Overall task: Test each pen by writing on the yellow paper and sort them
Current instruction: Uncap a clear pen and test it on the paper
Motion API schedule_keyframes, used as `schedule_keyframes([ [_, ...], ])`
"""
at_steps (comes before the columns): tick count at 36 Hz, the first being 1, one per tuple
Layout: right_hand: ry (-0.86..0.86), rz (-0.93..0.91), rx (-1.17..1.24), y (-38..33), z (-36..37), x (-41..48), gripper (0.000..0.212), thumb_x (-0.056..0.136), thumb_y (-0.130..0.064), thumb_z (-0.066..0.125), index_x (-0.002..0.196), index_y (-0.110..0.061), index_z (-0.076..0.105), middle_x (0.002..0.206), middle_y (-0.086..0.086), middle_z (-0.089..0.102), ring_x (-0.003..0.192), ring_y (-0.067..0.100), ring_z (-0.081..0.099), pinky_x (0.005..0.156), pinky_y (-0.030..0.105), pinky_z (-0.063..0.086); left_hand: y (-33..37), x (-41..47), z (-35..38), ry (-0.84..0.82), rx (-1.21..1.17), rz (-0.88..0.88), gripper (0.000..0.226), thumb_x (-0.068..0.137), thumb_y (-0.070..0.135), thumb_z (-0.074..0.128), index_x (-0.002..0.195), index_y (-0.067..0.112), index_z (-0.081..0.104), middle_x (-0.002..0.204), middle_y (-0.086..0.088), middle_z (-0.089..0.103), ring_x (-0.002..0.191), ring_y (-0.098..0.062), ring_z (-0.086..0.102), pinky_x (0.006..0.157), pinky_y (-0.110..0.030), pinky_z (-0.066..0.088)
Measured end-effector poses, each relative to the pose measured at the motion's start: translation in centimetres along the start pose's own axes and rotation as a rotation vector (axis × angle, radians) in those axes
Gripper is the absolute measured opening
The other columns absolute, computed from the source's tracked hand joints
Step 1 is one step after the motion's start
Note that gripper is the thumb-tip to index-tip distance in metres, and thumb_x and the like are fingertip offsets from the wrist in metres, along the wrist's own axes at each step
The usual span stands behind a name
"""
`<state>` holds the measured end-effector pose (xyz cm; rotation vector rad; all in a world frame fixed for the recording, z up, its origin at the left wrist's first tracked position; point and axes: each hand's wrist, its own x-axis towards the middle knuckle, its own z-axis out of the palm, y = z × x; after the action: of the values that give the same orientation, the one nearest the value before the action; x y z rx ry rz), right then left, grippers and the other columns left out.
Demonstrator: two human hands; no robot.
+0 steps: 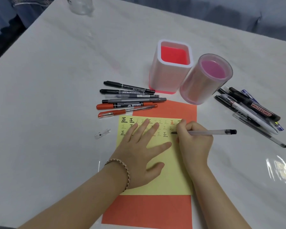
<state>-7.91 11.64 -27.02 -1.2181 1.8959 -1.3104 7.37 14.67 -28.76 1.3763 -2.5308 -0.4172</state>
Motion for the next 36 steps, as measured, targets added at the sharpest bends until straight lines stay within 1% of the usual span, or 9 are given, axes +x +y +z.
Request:
schedule_keyframes([
  [4,-0.001,0.001,-0.015,-0.01,0.06,-0.07,0.043,0.083,-0.016,0.059,0.044,-0.011,0.044,0.044,0.009,0.048,0.045,0.009,0.039,0.047,0.017,0.031,-0.02,0.01,0.01,0.000,0.005,-0.002,0.049,0.080,0.050,0.041,0.128,0.042,0.047,0.147,-0.010,0.032,0.138,-0.030,0.018,0.108,-0.048,0.013],
  [8,0.021,0.020,-0.010,-0.14,0.11,-0.20,0.039,0.076,-0.026,0.054,0.048,-0.001,0.043,0.050,0.022,0.050,0.046,0.014,0.039,0.048,0.022,0.031,0.01,-0.02,-0.06,-0.002,-0.005,-0.004,0.048,0.081,0.050,0.041,0.128,0.042,0.047,0.147,-0.010,0.032,0.138,-0.030,0.018,0.109,-0.048,0.012],
  [13,0.025,0.008,-0.012,-0.12,-0.06,-0.03,0.040,0.084,-0.012,0.059,0.049,0.002,0.044,0.053,0.027,0.051,0.046,0.011,0.037,0.047,0.018,0.029,0.05,0.03,-0.09,-0.001,-0.006,-0.008,0.048,0.080,0.050,0.041,0.127,0.042,0.048,0.147,-0.011,0.033,0.138,-0.031,0.020,0.108,-0.048,0.012],
  [15,0.019,-0.002,-0.014,-0.09,-0.09,-0.01,0.041,0.084,-0.012,0.059,0.048,0.000,0.044,0.052,0.025,0.051,0.046,0.011,0.037,0.047,0.018,0.030,0.04,0.04,-0.10,0.003,-0.010,-0.008,0.048,0.080,0.050,0.041,0.127,0.042,0.048,0.147,-0.011,0.033,0.138,-0.031,0.020,0.108,-0.048,0.013],
  [19,0.010,-0.016,-0.017,0.01,-0.03,-0.07,0.039,0.081,-0.015,0.058,0.046,-0.007,0.043,0.047,0.014,0.048,0.045,0.010,0.037,0.047,0.017,0.030,0.05,0.02,-0.06,0.005,-0.011,-0.006,0.048,0.080,0.050,0.042,0.127,0.041,0.048,0.147,-0.011,0.033,0.138,-0.031,0.020,0.109,-0.047,0.012],
  [22,0.005,-0.005,-0.006,0.12,-0.03,-0.03,0.040,0.082,-0.009,0.059,0.045,-0.008,0.042,0.045,0.008,0.044,0.044,0.009,0.036,0.046,0.015,0.029,0.03,0.03,-0.09,-0.003,-0.015,-0.007,0.048,0.080,0.050,0.042,0.127,0.041,0.048,0.147,-0.010,0.033,0.139,-0.030,0.019,0.109,-0.047,0.011],
  [26,0.014,0.005,-0.008,0.31,-0.06,0.05,0.043,0.080,-0.007,0.059,0.043,-0.011,0.038,0.038,-0.007,0.036,0.041,0.007,0.034,0.044,0.013,0.028,0.03,0.03,-0.11,-0.006,-0.023,-0.010,0.048,0.080,0.049,0.042,0.127,0.042,0.048,0.147,-0.010,0.032,0.139,-0.030,0.019,0.109,-0.048,0.012],
  [32,0.019,0.009,0.017,0.30,0.00,0.08,0.042,0.080,-0.007,0.059,0.045,-0.009,0.037,0.039,-0.005,0.034,0.043,0.007,0.033,0.045,0.014,0.027,0.03,0.06,-0.07,0.011,-0.031,-0.002,0.048,0.080,0.048,0.043,0.127,0.041,0.047,0.146,-0.011,0.034,0.138,-0.031,0.020,0.109,-0.046,0.011],
  [36,0.031,0.017,0.034,0.14,0.02,-0.04,0.041,0.081,-0.007,0.058,0.046,-0.008,0.036,0.045,0.005,0.035,0.046,0.009,0.032,0.046,0.017,0.027,0.03,0.04,-0.08,0.005,-0.023,-0.003,0.048,0.080,0.049,0.043,0.127,0.041,0.047,0.147,-0.011,0.033,0.138,-0.031,0.019,0.109,-0.047,0.011],
])
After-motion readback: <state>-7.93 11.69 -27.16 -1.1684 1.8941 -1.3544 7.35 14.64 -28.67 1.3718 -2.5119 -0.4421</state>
